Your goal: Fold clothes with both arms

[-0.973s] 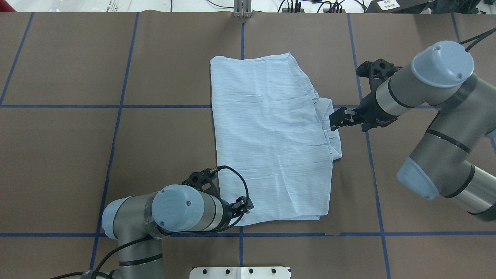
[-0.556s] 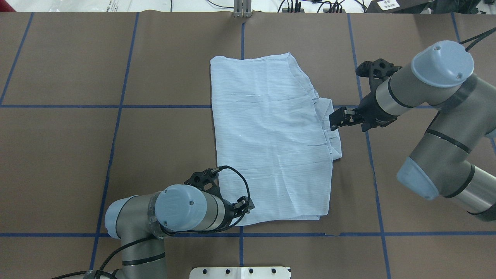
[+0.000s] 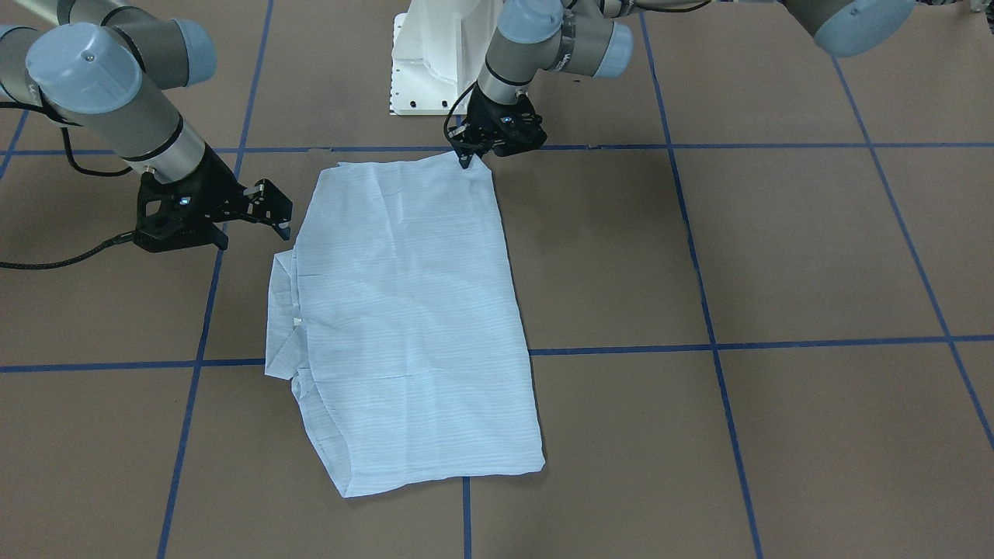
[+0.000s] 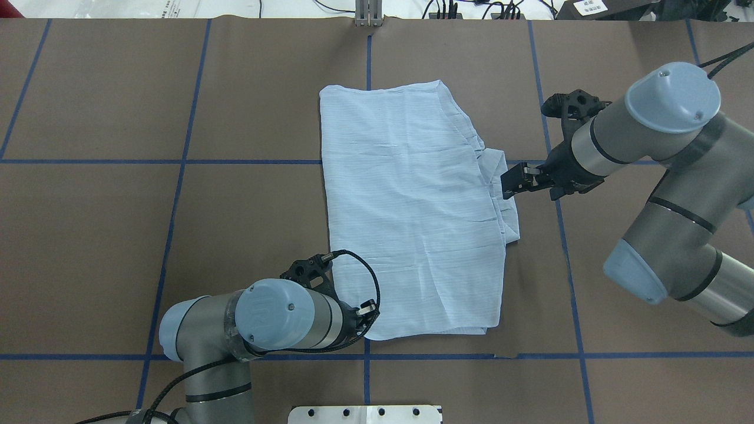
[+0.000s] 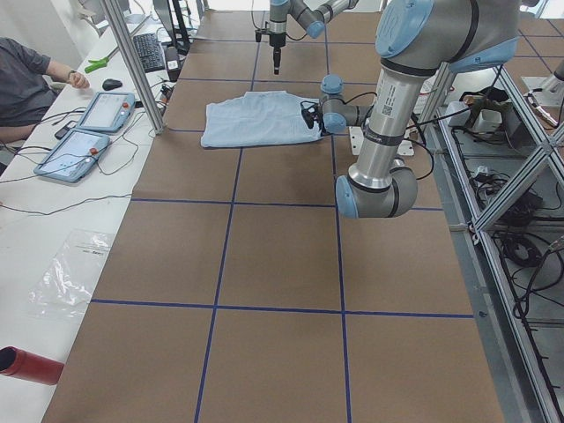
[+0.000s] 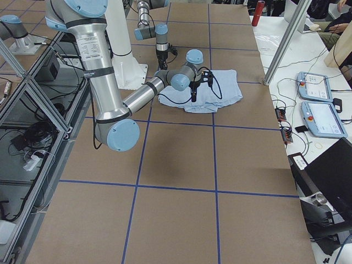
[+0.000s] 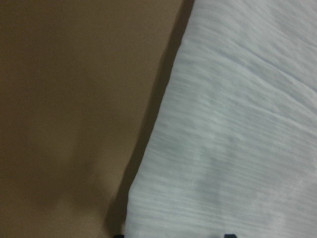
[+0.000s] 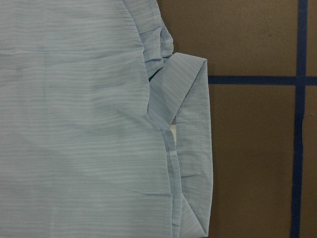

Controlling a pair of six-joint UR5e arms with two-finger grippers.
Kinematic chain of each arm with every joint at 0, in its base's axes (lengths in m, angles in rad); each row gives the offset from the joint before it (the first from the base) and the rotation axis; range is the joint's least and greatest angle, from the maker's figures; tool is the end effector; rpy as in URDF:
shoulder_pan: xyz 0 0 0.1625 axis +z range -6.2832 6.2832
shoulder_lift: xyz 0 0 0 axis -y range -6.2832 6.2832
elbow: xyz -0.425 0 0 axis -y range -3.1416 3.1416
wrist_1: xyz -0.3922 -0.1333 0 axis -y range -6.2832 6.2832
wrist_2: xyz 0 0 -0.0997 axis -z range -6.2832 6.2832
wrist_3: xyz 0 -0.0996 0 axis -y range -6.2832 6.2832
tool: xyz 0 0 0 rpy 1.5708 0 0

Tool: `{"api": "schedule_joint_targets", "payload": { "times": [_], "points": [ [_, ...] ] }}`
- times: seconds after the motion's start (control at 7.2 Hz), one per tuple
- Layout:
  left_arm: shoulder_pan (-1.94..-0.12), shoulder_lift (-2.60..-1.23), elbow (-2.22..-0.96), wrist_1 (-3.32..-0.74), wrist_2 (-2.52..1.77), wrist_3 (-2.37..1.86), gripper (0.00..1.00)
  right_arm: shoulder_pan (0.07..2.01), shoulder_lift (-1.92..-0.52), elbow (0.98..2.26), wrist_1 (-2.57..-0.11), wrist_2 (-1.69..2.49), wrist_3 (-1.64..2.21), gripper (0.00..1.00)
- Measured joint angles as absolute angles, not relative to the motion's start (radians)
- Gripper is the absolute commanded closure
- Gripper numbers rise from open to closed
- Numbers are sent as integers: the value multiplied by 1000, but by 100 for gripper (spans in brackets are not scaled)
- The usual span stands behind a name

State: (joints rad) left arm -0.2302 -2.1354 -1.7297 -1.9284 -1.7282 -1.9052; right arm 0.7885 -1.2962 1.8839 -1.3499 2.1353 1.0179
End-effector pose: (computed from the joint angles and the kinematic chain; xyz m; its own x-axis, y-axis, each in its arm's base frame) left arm 0.6109 -0.2640 0.2202 0.4028 -0.4273 -0.8094 0.2359 0.9029 -0.3593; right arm -0.3460 -0.4617 0.3401 0.5857 -0.0401 0.8096 -0.0222 0.9976 0.0655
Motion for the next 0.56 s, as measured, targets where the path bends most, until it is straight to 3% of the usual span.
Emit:
{"api": "schedule_joint_targets", "payload": {
  "times": [0.56],
  "points": [
    [-254, -2135, -1738, -1920, -1730, -1906, 100, 722, -1290, 1901, -1349, 2087, 1155, 0]
  ]
}}
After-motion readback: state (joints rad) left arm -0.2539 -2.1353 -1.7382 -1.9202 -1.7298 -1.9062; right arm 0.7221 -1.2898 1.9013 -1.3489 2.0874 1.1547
